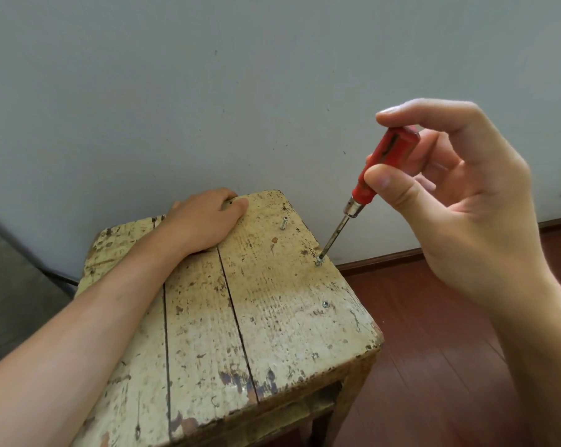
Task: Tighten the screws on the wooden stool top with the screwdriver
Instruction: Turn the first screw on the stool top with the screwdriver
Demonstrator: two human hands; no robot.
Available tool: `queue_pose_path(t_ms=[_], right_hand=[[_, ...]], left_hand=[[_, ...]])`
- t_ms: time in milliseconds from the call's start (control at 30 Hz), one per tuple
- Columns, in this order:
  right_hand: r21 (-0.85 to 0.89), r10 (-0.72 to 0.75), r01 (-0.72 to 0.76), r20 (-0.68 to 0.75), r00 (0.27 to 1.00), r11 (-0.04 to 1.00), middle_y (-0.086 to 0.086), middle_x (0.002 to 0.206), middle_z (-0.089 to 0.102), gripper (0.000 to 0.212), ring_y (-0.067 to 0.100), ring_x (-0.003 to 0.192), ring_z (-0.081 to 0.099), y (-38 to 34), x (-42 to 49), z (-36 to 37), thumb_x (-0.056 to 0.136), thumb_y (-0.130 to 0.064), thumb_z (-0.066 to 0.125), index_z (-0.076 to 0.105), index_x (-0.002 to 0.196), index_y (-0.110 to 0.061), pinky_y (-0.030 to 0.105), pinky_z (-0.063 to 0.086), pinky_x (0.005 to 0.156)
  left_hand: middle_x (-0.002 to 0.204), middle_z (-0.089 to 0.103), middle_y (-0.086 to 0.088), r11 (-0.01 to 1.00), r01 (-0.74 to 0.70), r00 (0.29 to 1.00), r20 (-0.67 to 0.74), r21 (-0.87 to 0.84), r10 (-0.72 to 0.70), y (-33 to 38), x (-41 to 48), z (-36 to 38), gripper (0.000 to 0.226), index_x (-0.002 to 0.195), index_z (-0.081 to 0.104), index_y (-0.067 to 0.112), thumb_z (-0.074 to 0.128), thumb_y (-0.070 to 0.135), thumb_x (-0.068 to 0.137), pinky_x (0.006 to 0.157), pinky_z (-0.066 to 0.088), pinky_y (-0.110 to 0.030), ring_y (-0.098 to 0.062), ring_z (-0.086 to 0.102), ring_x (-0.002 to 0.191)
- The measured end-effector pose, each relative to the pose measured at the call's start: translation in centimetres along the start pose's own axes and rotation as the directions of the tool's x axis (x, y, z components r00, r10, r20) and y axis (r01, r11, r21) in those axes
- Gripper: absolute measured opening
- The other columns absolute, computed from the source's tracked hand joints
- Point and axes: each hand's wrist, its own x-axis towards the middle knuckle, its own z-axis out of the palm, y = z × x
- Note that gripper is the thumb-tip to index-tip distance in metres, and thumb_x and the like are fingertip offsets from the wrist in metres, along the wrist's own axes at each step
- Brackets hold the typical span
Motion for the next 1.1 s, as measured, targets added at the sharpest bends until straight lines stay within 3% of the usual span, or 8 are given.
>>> queue_pose_path(t_ms=[100,200,300,533,700,833,967,1100], right_hand=[[-0.039,-0.011,0.011,0.005,1.0,0.999,-0.018,0.101,0.07,0.039,0.012,0.096,0.075,0.1,0.0,0.0,0.103,-0.014,0.072,0.062,0.135,-0.034,0.028,0.059,0.085],[-0.033,0.002,0.001,0.063,0.998,0.999,-0.008,0.12,0.073,0.041,0.02,0.11,0.074,0.4,0.0,-0.7,0.108,-0.013,0.064,0.059,0.147,-0.026,0.036,0.058,0.089],[0.01,0.013,-0.014,0.11,0.994,1.0,0.001,0.133,0.071,0.044,0.023,0.118,0.074,0.5,-0.1,-1.2,0.109,-0.007,0.06,0.055,0.152,-0.017,0.027,0.056,0.095],[0.062,0.006,-0.012,0.098,0.995,0.998,0.009,0.119,0.076,0.039,0.025,0.111,0.077,0.1,0.0,-1.1,0.105,-0.004,0.065,0.06,0.141,-0.018,0.021,0.056,0.089],[0.018,-0.004,0.003,0.022,1.0,1.0,-0.002,0.108,0.074,0.035,0.019,0.099,0.079,-0.3,0.0,-0.5,0.101,-0.009,0.073,0.063,0.13,-0.028,0.036,0.063,0.088],[0.001,-0.009,0.009,-0.054,0.998,1.0,-0.014,0.096,0.066,0.034,0.009,0.089,0.074,-0.3,-0.1,0.7,0.1,-0.012,0.075,0.063,0.124,-0.033,0.032,0.063,0.084],[-0.005,-0.007,0.007,-0.076,0.997,1.0,-0.011,0.1,0.069,0.032,0.015,0.092,0.075,0.0,-0.2,0.9,0.101,-0.013,0.075,0.064,0.127,-0.03,0.043,0.064,0.08],[0.061,0.01,-0.013,0.037,0.999,0.998,0.008,0.117,0.074,0.033,0.02,0.113,0.075,0.4,-0.1,-0.4,0.106,-0.007,0.064,0.06,0.138,-0.018,0.031,0.058,0.083]], left_hand=[[0.137,0.06,0.002,1.0,-0.001,1.0,0.0,0.0,0.001,0.0,0.0,0.0,0.051,0.137,0.055,0.027,0.034,0.058,0.103,0.112,0.036,-0.052,-0.025,0.053,0.127],[0.135,0.06,0.003,1.0,-0.001,1.0,0.002,-0.002,0.001,0.0,0.0,0.0,0.05,0.136,0.055,0.028,0.033,0.057,0.103,0.112,0.035,-0.053,-0.025,0.054,0.126],[0.133,0.061,0.004,1.0,0.001,1.0,0.0,-0.007,-0.001,0.0,0.0,0.0,0.048,0.134,0.057,0.028,0.034,0.057,0.103,0.112,0.036,-0.052,-0.024,0.054,0.125],[0.132,0.062,0.004,1.0,-0.001,1.0,-0.004,-0.001,0.001,0.1,-0.1,0.0,0.048,0.133,0.057,0.027,0.033,0.056,0.103,0.111,0.036,-0.051,-0.023,0.054,0.125],[0.132,0.062,0.002,1.0,0.001,1.0,-0.007,-0.006,-0.001,0.2,-0.1,0.0,0.047,0.133,0.058,0.027,0.034,0.056,0.103,0.111,0.036,-0.05,-0.025,0.054,0.125],[0.131,0.063,0.002,1.0,0.004,1.0,-0.005,-0.004,-0.004,0.2,-0.1,0.0,0.047,0.132,0.058,0.027,0.034,0.056,0.103,0.111,0.036,-0.05,-0.025,0.055,0.124],[0.133,0.062,0.002,1.0,0.002,1.0,-0.009,0.008,-0.002,0.2,0.0,0.0,0.046,0.132,0.058,0.027,0.035,0.054,0.103,0.111,0.036,-0.049,-0.025,0.054,0.126],[0.134,0.062,0.001,1.0,0.001,1.0,-0.007,0.005,-0.001,0.1,0.0,0.0,0.048,0.133,0.058,0.026,0.035,0.055,0.103,0.111,0.036,-0.05,-0.025,0.054,0.126]])
